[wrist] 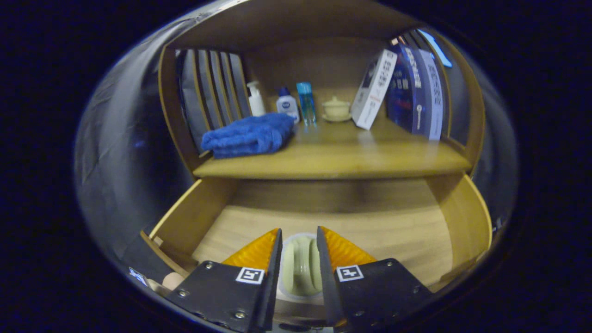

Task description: Pull open the drawer, take out the items inside it, and place them on the countertop above the cabinet.

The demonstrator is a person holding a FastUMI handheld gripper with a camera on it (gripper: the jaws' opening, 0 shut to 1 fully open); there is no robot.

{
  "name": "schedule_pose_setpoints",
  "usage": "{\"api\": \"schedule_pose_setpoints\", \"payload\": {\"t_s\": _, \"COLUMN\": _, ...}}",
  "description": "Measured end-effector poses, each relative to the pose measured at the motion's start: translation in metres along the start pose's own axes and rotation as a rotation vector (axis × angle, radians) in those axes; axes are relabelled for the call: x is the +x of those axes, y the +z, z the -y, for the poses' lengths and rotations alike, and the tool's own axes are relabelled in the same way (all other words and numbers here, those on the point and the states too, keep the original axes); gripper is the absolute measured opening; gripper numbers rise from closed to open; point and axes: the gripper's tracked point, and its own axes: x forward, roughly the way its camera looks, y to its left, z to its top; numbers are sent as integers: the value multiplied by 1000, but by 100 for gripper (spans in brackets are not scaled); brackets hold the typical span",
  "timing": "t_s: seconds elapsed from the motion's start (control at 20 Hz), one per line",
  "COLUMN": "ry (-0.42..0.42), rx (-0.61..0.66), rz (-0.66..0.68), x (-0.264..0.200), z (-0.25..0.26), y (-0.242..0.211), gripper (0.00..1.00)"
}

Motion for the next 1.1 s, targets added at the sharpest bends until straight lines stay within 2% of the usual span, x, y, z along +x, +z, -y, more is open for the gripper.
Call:
{"api": "schedule_pose_setpoints", "payload": {"t_s": 0.1, "ry": -12, "rx": -29, "rz": -52, "x": 7, "z": 4, "y": -14, "gripper": 42}}
{"api": "schedule_pose_setpoints", "payload": {"t_s": 0.5, "ry": 7, "rx": 44, "rz": -222, "x": 20, "z": -1, "y": -37, "gripper": 42}}
{"api": "schedule_pose_setpoints", "payload": {"t_s": 0.8, "ry": 1, "rx": 0, "rz": -246, "x": 23, "z": -2, "y": -38, "gripper": 42}}
{"api": "schedule_pose_setpoints", "payload": {"t_s": 0.85, "ry": -9, "rx": 1, "rz": -234, "x": 40, "z": 2, "y": -33, "gripper": 42}}
{"api": "schedule_pose_setpoints", "payload": {"t_s": 0.9, "ry": -7, "rx": 13, "rz": -237, "x": 20, "z": 1, "y": -34, "gripper": 28}}
{"api": "schedule_pose_setpoints", "payload": {"t_s": 0.95, "ry": -6, "rx": 12, "rz": -235, "x": 27, "z": 2, "y": -37, "gripper": 15}}
{"api": "schedule_pose_setpoints", "payload": {"t_s": 1.1, "ry": -9, "rx": -2, "rz": -217, "x": 25, "z": -1, "y": -35, "gripper": 15}}
